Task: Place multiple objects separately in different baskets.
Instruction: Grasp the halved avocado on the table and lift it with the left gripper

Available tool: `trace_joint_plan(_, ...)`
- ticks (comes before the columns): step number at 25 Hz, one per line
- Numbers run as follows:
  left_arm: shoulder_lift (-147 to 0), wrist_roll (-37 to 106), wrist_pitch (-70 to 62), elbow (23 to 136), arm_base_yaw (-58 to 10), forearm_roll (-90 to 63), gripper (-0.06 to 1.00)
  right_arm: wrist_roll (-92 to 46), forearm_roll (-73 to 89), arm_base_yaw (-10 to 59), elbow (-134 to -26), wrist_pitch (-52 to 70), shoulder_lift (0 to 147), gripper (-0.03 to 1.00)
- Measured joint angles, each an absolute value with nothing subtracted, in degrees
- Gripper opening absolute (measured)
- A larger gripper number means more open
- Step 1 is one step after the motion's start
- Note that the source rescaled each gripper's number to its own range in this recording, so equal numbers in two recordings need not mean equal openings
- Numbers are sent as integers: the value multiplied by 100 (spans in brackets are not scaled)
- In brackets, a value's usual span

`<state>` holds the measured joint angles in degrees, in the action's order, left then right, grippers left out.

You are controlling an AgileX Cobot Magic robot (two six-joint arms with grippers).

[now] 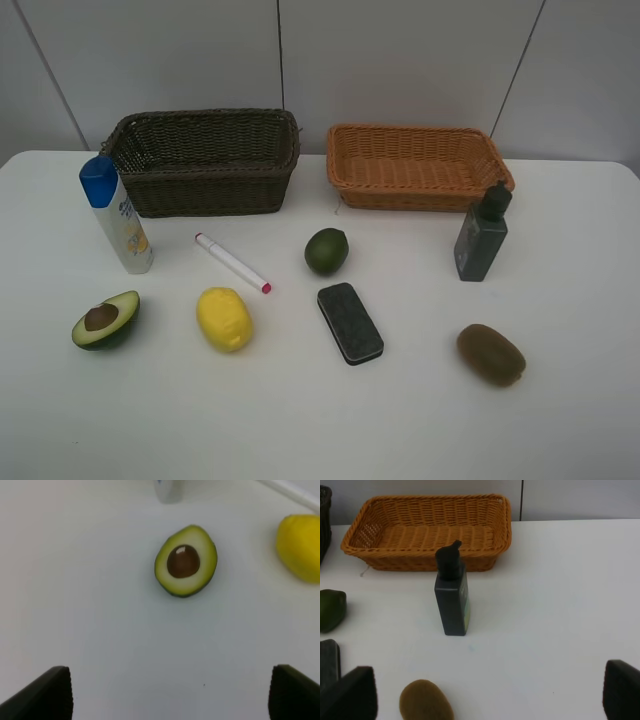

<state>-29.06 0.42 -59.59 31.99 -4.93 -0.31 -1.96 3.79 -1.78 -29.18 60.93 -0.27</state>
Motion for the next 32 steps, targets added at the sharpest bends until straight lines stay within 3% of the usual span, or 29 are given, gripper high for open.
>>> trace_joint_plan(8, -6160, 262, -6246, 4604, -517, -299, 100, -196, 379, -178, -2918, 6093, -27, 100)
trace_joint_plan(15, -8377, 223, -6328, 5304, -1012, -312, 100, -196, 379, -178, -2918, 6093, -27, 100)
trace_joint_plan(32, -9587, 155, -5321, 5277, -1345, 470, 100, -196, 379, -178, -2918, 6093, -27, 100)
